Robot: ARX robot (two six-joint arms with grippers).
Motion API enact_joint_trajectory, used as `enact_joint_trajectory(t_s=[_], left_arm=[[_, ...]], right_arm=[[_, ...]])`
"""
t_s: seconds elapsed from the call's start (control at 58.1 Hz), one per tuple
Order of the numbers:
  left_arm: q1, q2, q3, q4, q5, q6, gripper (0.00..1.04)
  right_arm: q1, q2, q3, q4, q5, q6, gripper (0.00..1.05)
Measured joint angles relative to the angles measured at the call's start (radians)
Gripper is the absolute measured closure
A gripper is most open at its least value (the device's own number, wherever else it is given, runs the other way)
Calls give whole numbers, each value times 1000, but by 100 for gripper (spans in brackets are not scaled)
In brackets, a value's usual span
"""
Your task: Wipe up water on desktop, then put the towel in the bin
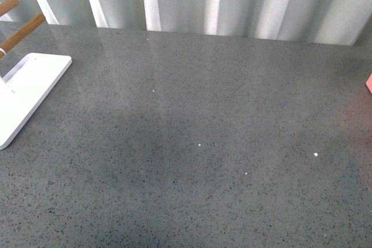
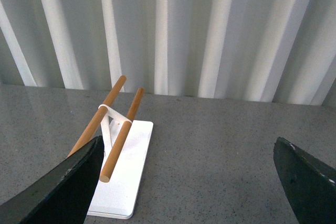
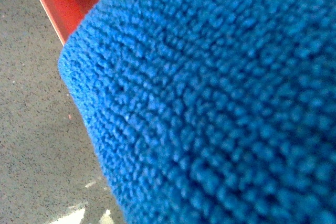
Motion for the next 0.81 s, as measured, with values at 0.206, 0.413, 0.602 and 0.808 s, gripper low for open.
enact_joint_trajectory(t_s=[0.206, 0.413, 0.602, 0.808], left_arm=[[0, 0, 0, 0, 0, 0, 7], [0, 0, 0, 0, 0, 0, 7], [0, 0, 0, 0, 0, 0, 7], [0, 0, 0, 0, 0, 0, 7]], right_arm=[[-47, 16, 3, 37, 26, -96, 101], [-72, 32, 3, 14, 6, -122, 83], [-72, 32, 5, 14, 5, -125, 53], [-72, 32, 9, 14, 5, -126, 19]])
